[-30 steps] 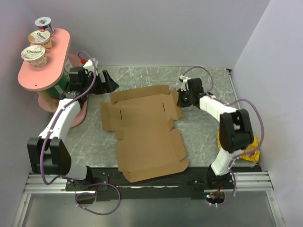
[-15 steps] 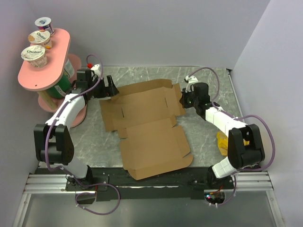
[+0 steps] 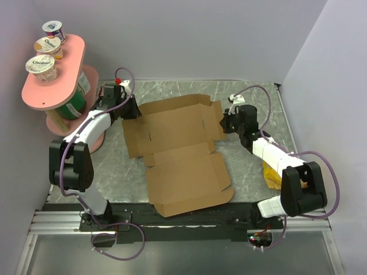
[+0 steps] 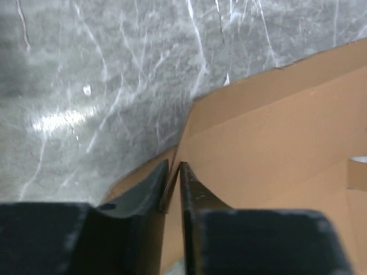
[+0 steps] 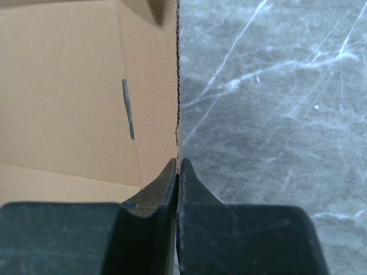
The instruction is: Fold the paper box
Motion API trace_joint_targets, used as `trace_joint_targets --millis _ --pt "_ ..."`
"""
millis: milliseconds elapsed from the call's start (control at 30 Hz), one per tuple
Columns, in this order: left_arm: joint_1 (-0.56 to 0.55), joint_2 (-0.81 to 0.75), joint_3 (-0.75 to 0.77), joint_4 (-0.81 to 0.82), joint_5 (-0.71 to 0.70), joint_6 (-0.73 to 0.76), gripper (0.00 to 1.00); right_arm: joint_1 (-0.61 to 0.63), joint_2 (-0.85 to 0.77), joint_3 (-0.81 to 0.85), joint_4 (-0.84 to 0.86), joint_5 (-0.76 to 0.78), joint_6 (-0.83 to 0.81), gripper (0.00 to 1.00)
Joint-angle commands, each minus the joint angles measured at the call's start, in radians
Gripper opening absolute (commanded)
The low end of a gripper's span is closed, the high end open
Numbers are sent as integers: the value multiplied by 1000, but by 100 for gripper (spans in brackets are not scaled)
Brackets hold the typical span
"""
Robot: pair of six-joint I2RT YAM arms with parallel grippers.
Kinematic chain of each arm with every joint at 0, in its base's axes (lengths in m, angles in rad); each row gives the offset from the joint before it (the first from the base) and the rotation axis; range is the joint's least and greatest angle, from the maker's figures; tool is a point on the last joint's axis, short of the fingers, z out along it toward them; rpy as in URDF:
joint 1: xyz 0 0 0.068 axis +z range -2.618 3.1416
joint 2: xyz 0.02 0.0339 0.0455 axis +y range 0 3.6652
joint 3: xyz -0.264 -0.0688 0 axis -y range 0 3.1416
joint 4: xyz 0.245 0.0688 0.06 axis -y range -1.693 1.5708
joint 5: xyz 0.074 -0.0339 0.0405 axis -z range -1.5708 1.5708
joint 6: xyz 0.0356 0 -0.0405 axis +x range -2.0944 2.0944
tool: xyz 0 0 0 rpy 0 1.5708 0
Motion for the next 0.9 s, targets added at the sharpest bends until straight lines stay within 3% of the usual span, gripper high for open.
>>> trace_joint_targets --millis 0,100,367,400,467,600,700,867 --pt "-55 14 63 46 -116 12 17 11 -59 -32 126 48 43 0" --pt "-84 -2 52 89 -179 11 1 31 -91 -77 184 91 69 0" --pt "-230 -39 -9 274 -447 49 1 152 -142 -181 370 355 151 0" --pt "-240 -44 -43 306 -471 58 1 158 -140 -184 376 364 164 4" --pt "-282 -61 -84 426 -530 103 1 163 -128 -175 344 366 197 26" --pt "-333 -85 -222 621 -610 204 1 169 -169 -166 258 389 247 86" --pt "-356 -110 -293 731 -647 235 1 170 -242 -177 156 427 289 97" --pt "-397 -154 -411 899 -672 302 1 170 -375 -168 4 441 446 99"
